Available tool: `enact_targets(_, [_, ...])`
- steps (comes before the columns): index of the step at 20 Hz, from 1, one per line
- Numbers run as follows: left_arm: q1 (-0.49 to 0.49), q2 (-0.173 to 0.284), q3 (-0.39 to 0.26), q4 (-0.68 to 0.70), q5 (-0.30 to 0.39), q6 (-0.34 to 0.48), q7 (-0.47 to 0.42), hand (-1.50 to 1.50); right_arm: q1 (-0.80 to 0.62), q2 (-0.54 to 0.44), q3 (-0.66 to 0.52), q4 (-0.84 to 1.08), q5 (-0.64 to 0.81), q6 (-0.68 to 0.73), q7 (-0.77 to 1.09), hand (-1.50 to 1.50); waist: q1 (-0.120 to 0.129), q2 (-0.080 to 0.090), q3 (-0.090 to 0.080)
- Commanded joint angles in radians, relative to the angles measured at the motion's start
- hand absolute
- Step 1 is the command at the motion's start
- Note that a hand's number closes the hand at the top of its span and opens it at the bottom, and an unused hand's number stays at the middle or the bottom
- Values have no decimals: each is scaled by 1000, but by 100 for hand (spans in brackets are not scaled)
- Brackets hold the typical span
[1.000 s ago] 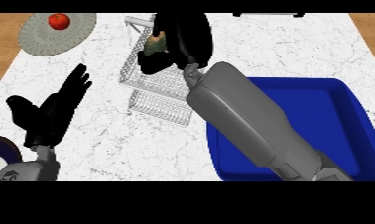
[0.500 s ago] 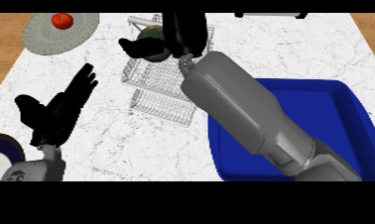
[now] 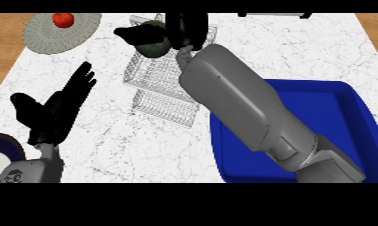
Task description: Pick the squash from the tray and place it in the tiered basket
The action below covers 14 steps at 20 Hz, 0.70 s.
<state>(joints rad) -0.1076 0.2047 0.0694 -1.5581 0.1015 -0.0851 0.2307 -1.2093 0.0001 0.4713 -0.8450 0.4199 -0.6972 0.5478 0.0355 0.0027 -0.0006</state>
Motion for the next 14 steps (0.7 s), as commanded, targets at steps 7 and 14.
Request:
enact_targets(7, [16, -15, 10, 57, -26, 12, -57, 0, 78, -18, -245, -159, -201, -119, -157, -150, -35, 1, 1])
enact_targets(14, [30, 20, 38, -39, 14, -10, 26, 0, 174, -147, -336, -333, -195, -126, -116, -150, -45, -8, 1])
